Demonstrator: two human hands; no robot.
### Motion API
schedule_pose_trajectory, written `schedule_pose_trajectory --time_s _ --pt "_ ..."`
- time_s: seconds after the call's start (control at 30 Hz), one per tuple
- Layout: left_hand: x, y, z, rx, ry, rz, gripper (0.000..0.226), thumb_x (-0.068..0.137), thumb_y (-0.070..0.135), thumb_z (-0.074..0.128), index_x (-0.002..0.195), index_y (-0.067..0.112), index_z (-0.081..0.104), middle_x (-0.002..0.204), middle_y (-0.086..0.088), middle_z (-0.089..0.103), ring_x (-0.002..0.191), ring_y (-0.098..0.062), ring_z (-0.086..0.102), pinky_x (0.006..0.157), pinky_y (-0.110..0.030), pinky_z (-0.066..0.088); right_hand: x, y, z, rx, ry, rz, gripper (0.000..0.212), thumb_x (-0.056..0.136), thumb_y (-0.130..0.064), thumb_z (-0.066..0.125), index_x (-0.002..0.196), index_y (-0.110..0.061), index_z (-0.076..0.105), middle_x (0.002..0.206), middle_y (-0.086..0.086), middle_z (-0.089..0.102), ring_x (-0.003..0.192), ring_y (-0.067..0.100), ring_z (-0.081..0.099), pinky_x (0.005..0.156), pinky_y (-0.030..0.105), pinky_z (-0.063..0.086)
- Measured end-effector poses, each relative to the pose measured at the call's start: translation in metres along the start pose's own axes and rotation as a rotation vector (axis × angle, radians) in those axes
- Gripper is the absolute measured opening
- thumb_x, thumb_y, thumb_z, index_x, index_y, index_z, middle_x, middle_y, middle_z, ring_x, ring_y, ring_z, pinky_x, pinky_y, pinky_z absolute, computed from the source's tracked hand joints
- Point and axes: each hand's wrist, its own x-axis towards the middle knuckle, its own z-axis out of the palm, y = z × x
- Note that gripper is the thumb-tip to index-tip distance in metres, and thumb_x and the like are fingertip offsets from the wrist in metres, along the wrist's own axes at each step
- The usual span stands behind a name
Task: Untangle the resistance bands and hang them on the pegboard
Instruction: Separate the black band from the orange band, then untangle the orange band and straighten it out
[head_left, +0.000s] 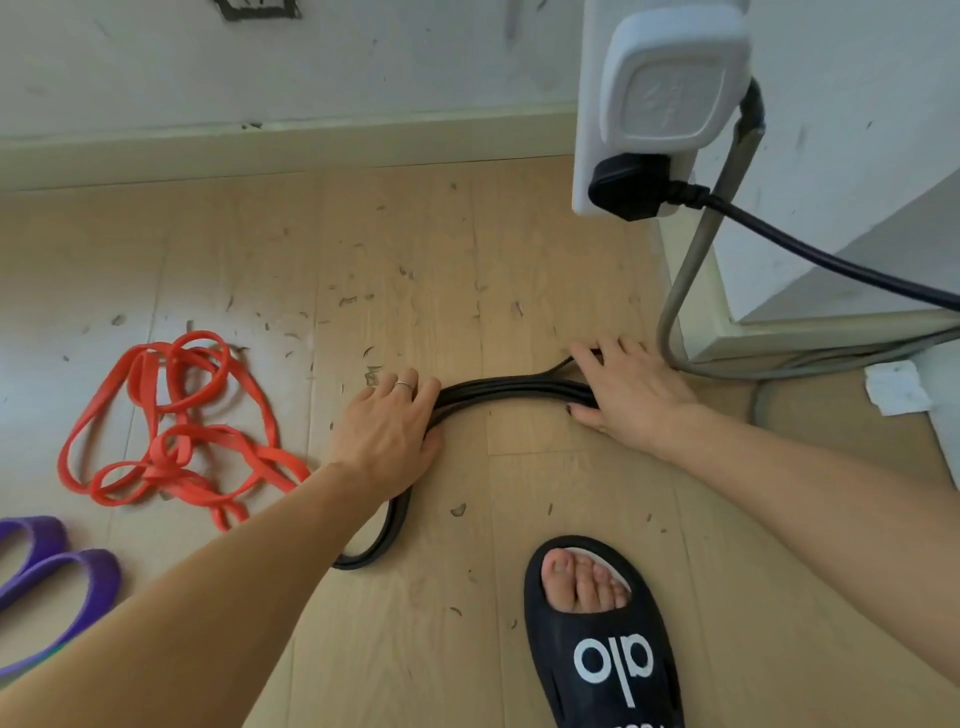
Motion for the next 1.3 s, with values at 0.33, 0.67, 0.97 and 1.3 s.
schedule_pose_trajectory --time_s 0.33,0.67,0.97,1.3 --pt "0.01 0.008 -0.002 -0.077 -0.048 -0.082 0.032 0.099 0.039 0.049 0.123 0.018 0.044 0.116 -0.003 0.054 0.108 -0.024 0.052 0.084 -0.034 0.045 0.012 -0.032 -0.011 -0.147 0.065 -0.204 0.057 0.098 -0.058 0.05 0.139 -0.018 0.047 0.134 0.011 0.052 0.126 0.031 0.048 0.119 0.05 0.025" --pt "-0.032 -0.067 -0.024 -0.058 -0.005 -0.222 0.033 0.096 0.023 0.048 0.128 0.015 0.047 0.12 -0.006 0.057 0.108 -0.025 0.054 0.089 -0.036 0.047 0.026 -0.105 -0.029 0.069 0.069 -0.26 0.036 0.106 -0.038 0.038 0.13 -0.016 0.052 0.125 0.005 0.058 0.119 0.026 0.053 0.109 0.04 0.035" --pt "-0.096 -0.128 -0.01 0.279 -0.276 -0.235 0.068 0.091 0.037 0.072 0.146 0.028 0.033 0.136 -0.003 0.054 0.125 -0.024 0.047 0.103 -0.034 0.039 0.025 -0.249 -0.048 0.185 -0.021 -0.511 0.047 0.103 -0.038 0.043 0.149 -0.029 0.043 0.137 0.006 0.056 0.133 0.028 0.044 0.117 0.044 0.028" --pt "-0.159 -0.148 -0.063 0.019 0.001 -0.138 0.018 0.104 0.032 0.049 0.117 0.023 0.058 0.108 0.001 0.067 0.1 -0.024 0.064 0.088 -0.038 0.05 -0.015 -0.304 -0.113 0.68 -0.141 -0.247 0.011 0.096 -0.022 0.062 0.102 -0.021 0.053 0.096 0.001 0.063 0.091 0.024 0.06 0.067 0.032 0.042"
